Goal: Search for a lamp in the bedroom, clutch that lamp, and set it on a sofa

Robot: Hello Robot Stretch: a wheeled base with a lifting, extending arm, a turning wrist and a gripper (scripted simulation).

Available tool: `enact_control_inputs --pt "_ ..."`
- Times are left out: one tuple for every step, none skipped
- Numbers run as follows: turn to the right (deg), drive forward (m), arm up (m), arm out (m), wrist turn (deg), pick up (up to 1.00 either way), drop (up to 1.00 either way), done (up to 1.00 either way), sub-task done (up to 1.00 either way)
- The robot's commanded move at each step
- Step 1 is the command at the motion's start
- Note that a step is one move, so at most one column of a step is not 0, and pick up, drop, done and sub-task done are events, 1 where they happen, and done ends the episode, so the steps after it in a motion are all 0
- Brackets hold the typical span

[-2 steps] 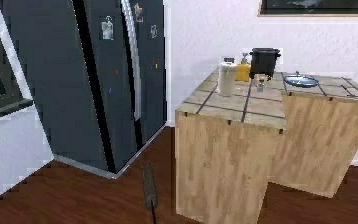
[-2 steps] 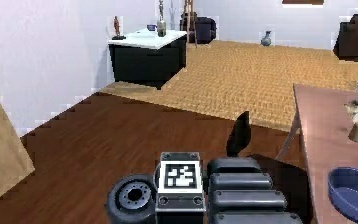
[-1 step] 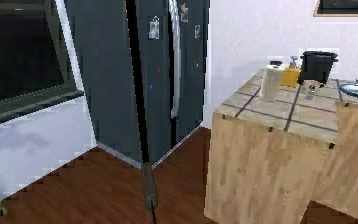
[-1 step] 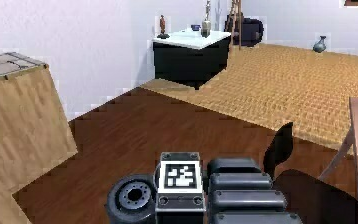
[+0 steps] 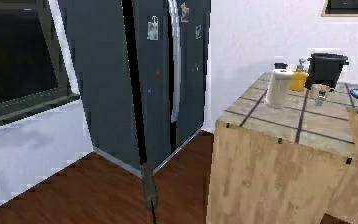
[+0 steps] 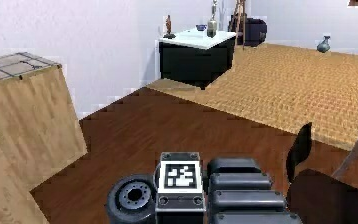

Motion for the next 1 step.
enact_control_inputs --pt "45.0 0.0 0.0 0.0 0.0 0.0 0.0 0.0 0.0"
